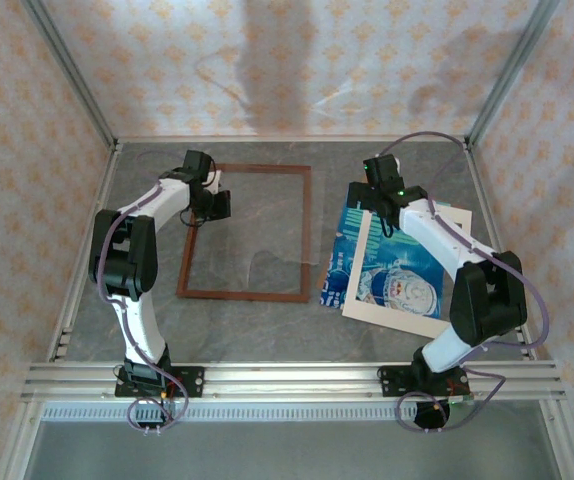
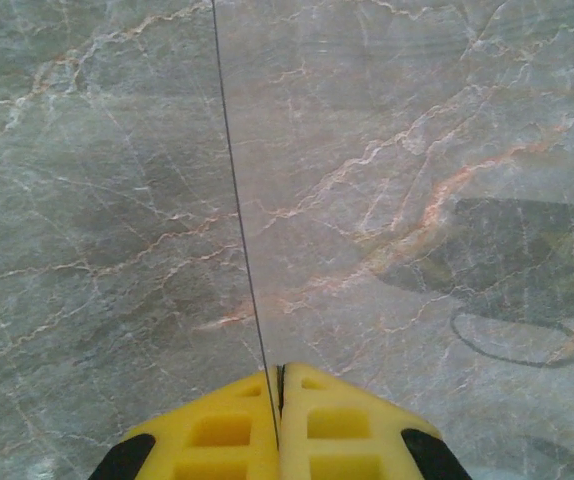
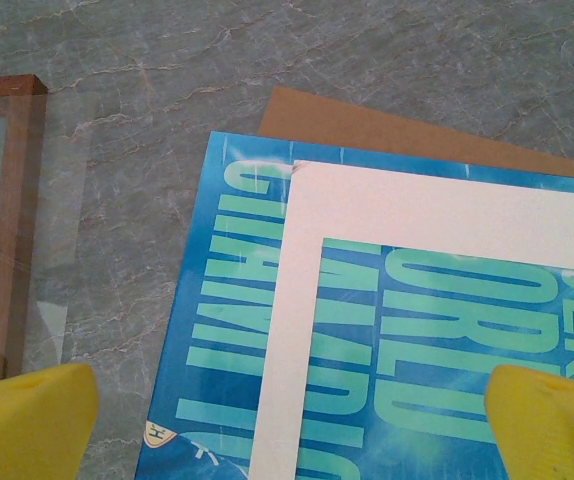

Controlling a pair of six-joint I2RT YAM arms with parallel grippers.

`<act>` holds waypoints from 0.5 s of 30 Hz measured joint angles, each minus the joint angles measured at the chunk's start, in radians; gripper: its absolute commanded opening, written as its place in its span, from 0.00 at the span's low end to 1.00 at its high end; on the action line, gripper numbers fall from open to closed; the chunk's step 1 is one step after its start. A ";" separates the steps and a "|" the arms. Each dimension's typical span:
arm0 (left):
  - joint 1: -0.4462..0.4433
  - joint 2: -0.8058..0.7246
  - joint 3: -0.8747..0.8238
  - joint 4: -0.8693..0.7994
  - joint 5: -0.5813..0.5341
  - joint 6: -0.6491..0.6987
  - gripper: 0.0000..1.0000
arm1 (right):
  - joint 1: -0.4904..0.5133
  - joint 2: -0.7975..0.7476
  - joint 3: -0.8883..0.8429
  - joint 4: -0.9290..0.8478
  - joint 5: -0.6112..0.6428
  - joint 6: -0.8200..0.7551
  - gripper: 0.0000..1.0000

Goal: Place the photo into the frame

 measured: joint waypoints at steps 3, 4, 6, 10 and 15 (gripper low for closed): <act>0.000 0.000 0.000 -0.001 -0.004 0.006 0.00 | 0.000 0.001 0.000 0.000 0.000 0.000 0.99; 0.000 0.000 0.000 -0.002 -0.004 0.009 0.00 | 0.000 0.001 0.000 0.000 0.000 0.000 0.99; 0.000 0.000 0.000 -0.003 -0.004 0.010 0.00 | 0.000 0.001 0.000 0.000 0.000 0.000 0.99; 0.000 0.000 0.000 -0.006 -0.004 0.012 0.00 | 0.000 0.003 0.000 0.000 0.000 0.000 0.99; 0.001 0.000 0.000 -0.015 -0.004 0.013 0.00 | 0.000 0.005 0.000 0.000 0.000 0.000 0.99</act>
